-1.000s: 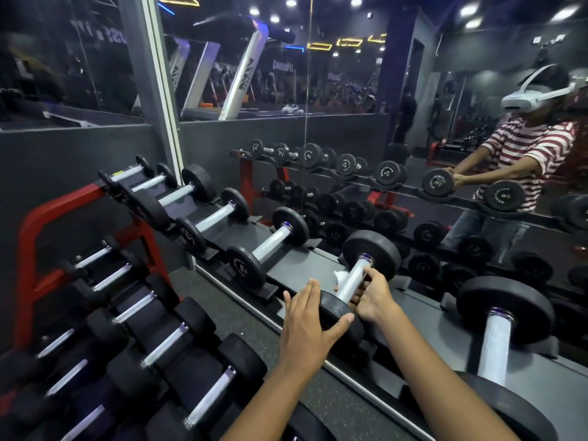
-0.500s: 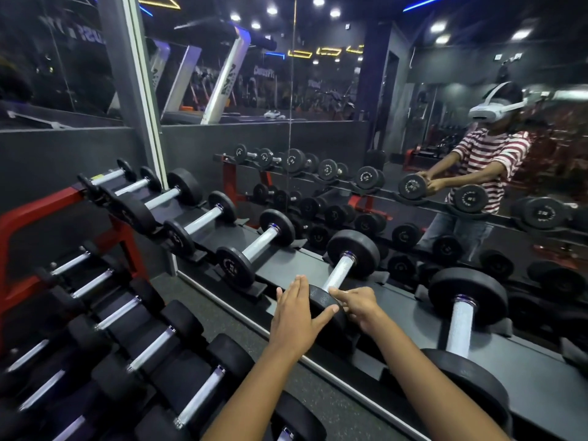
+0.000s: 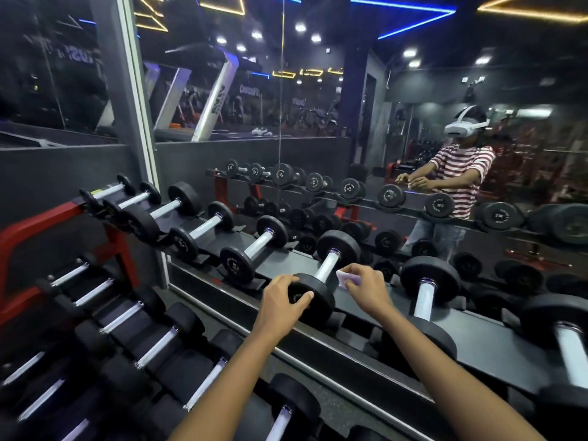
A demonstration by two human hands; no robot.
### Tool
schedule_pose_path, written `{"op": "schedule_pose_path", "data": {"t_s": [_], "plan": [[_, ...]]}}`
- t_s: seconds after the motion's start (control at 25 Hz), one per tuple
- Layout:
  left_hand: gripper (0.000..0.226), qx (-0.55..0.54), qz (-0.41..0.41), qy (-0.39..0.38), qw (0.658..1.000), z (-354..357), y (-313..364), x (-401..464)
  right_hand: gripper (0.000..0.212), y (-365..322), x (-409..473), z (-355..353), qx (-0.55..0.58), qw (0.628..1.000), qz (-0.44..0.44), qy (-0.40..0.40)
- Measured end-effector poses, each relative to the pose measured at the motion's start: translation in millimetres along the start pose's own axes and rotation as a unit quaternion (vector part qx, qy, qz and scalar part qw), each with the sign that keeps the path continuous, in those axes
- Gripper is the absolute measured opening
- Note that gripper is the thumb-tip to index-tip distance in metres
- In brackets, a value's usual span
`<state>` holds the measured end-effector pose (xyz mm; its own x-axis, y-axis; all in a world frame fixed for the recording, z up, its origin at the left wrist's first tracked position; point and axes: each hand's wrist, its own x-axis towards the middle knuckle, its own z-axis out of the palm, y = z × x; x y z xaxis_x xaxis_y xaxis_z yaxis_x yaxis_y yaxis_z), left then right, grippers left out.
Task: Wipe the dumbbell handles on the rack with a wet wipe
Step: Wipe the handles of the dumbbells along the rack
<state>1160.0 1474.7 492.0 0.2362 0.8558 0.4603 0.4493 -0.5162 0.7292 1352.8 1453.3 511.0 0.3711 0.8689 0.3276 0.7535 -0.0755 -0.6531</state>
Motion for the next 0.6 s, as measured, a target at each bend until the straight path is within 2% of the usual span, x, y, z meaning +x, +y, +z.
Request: {"op": "schedule_pose_path", "data": {"t_s": [0.12,0.36,0.6], "plan": [[0.036,-0.003,0.011,0.003,1.000,-18.2,8.6,-16.7,0.020,-13.1,-23.0,-15.2,-0.005,0.999,-0.035,0.004],[0.037,-0.004,0.032,-0.009,0.999,-45.8,18.2,-34.5,0.016,-33.0,-60.1,-40.2,-0.025,0.998,-0.042,0.030],[0.036,-0.021,0.070,-0.045,0.996,-76.0,30.2,-50.2,0.016,-54.8,-96.2,-57.4,-0.057,0.996,-0.010,0.067]]}}
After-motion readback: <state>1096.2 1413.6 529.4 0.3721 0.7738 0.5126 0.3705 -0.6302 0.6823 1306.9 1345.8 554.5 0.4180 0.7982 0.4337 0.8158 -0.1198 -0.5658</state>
